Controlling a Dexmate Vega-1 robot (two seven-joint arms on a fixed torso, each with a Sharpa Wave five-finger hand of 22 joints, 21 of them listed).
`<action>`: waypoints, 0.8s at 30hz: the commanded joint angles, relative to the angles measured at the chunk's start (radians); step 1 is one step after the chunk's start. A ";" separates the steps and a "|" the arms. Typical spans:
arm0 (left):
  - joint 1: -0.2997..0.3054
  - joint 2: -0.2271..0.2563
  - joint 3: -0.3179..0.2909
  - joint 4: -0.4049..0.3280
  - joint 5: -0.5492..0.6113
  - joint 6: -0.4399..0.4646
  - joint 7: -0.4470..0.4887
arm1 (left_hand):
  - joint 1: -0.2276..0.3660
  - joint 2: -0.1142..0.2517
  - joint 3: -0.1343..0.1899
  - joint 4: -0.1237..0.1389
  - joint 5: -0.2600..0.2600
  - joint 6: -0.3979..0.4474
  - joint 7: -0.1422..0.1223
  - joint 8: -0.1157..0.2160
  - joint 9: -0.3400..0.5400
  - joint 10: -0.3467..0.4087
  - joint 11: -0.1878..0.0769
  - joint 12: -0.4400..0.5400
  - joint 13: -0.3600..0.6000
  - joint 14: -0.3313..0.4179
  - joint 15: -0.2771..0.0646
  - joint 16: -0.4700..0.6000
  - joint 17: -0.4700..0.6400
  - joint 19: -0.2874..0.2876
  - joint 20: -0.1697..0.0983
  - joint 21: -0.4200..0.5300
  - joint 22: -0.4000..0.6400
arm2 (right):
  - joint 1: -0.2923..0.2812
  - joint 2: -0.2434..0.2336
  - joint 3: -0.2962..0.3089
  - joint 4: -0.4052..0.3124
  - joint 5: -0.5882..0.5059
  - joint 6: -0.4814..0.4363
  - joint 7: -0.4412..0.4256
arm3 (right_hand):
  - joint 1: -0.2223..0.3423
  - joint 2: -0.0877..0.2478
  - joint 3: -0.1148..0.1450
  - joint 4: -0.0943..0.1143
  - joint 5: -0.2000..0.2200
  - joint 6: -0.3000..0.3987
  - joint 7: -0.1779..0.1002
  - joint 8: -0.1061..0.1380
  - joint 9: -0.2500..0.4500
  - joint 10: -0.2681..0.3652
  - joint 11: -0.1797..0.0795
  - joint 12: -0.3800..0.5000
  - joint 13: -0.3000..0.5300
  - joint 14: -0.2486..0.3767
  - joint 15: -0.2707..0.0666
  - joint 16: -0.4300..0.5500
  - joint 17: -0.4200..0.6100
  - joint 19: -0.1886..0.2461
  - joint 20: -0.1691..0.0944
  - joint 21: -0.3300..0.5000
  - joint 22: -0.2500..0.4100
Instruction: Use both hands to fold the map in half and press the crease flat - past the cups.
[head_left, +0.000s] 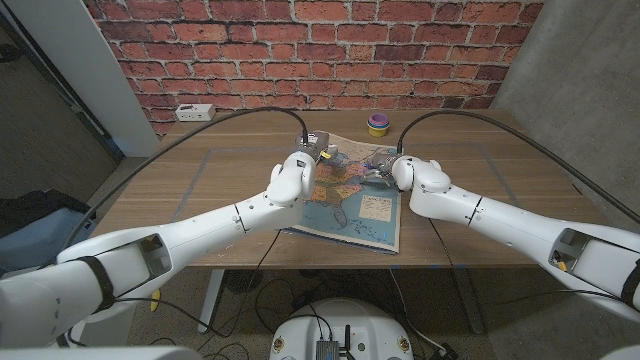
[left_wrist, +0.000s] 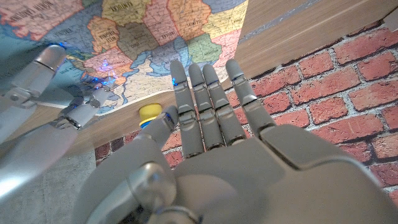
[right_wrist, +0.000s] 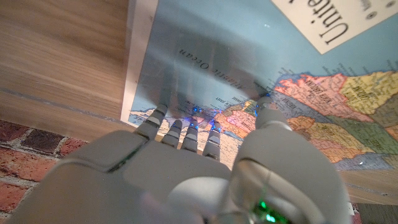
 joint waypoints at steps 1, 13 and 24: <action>0.089 0.062 -0.044 -0.147 0.062 0.010 -0.080 | 0.019 -0.003 0.016 -0.007 0.009 0.019 0.005 0.013 0.009 0.019 0.009 0.014 0.006 0.032 0.000 0.007 -0.006 0.049 -0.008 0.022 0.000 | -0.002 -0.002 -0.007 -0.016 -0.009 -0.018 0.002 | 0.009 0.004 0.004 0.006 0.005 -0.003 0.002 0.006 0.004 -0.004 0.000 0.006 0.004 -0.001 -0.002 0.005 0.003 0.010 -0.003 0.003 0.003; 0.089 0.072 -0.030 -0.189 0.135 0.070 -0.280 | 0.030 -0.018 0.051 -0.035 0.024 0.124 0.024 0.037 0.018 0.154 -0.002 0.042 -0.003 0.250 -0.032 0.049 -0.063 0.263 -0.067 0.101 -0.005 | 0.000 -0.002 -0.012 -0.015 -0.010 -0.029 0.005 | 0.013 0.005 0.004 0.005 0.006 -0.004 0.002 0.006 0.004 -0.005 -0.001 0.006 0.004 -0.001 -0.002 0.005 0.002 0.011 -0.003 0.003 0.003; 0.012 0.035 0.042 -0.149 0.260 0.198 -0.556 | 0.029 -0.032 0.079 -0.084 0.034 0.181 0.029 0.033 0.005 0.220 0.009 0.037 -0.017 0.346 -0.048 0.043 -0.105 0.434 -0.078 0.159 -0.011 | 0.007 0.000 -0.016 -0.009 -0.010 -0.028 0.005 | 0.017 0.005 0.004 0.004 0.006 -0.004 0.002 0.006 0.004 -0.005 -0.002 0.006 0.004 -0.001 -0.001 0.004 0.002 0.012 -0.004 0.003 0.003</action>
